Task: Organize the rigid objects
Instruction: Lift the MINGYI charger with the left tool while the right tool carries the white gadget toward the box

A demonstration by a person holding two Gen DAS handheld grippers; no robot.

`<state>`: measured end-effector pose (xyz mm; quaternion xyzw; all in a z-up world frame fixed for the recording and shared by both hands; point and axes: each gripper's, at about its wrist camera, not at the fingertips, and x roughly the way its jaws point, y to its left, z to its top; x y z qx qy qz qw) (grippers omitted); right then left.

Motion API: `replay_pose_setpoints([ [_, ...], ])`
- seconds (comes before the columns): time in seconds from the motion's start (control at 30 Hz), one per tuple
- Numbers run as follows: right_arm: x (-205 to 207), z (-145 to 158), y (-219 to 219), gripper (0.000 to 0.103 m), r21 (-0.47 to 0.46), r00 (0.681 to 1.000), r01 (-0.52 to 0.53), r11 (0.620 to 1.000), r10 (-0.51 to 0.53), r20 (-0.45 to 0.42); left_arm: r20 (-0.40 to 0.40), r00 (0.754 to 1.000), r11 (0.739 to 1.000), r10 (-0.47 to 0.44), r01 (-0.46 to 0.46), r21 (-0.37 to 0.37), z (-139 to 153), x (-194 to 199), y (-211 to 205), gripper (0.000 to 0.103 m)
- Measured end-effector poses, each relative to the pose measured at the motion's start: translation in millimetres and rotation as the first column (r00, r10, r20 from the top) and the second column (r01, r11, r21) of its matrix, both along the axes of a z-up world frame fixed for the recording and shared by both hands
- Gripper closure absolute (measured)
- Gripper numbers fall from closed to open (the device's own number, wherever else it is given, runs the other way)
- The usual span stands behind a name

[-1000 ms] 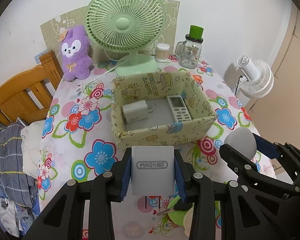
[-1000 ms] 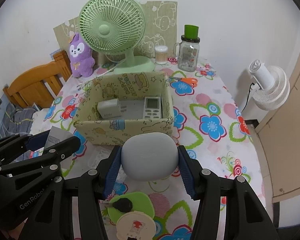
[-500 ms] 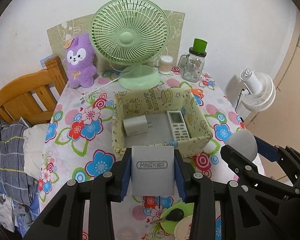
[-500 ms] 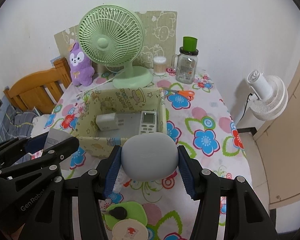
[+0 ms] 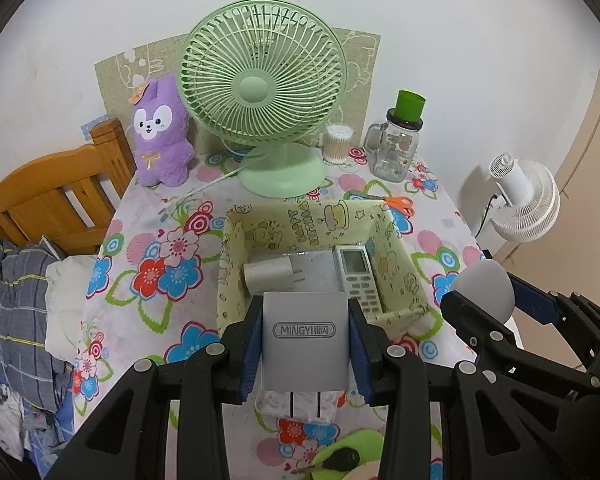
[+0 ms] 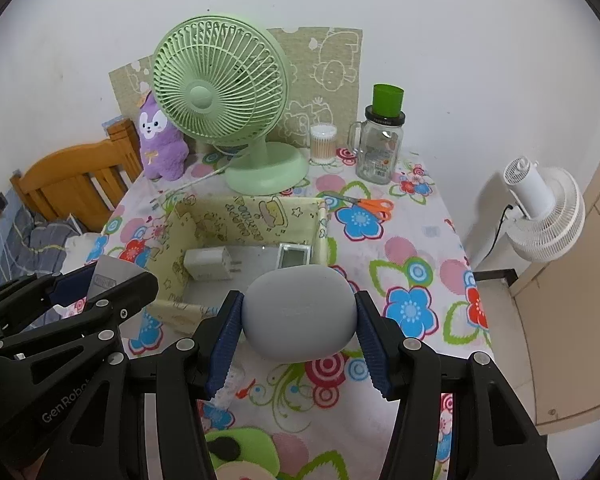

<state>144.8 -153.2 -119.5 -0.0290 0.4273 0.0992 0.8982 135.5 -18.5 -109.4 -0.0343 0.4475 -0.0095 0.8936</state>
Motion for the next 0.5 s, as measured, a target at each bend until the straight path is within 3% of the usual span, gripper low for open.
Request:
replay_pose_setpoints([
  [0.5, 46.2, -19.5, 9.2, 0.045, 0.031, 0.998, -0.041, 0.999, 0.042, -0.048, -0.044, 0.998, 0.999, 0.042, -0.042, -0.004, -20.4, 37.8, 11.7, 0.064],
])
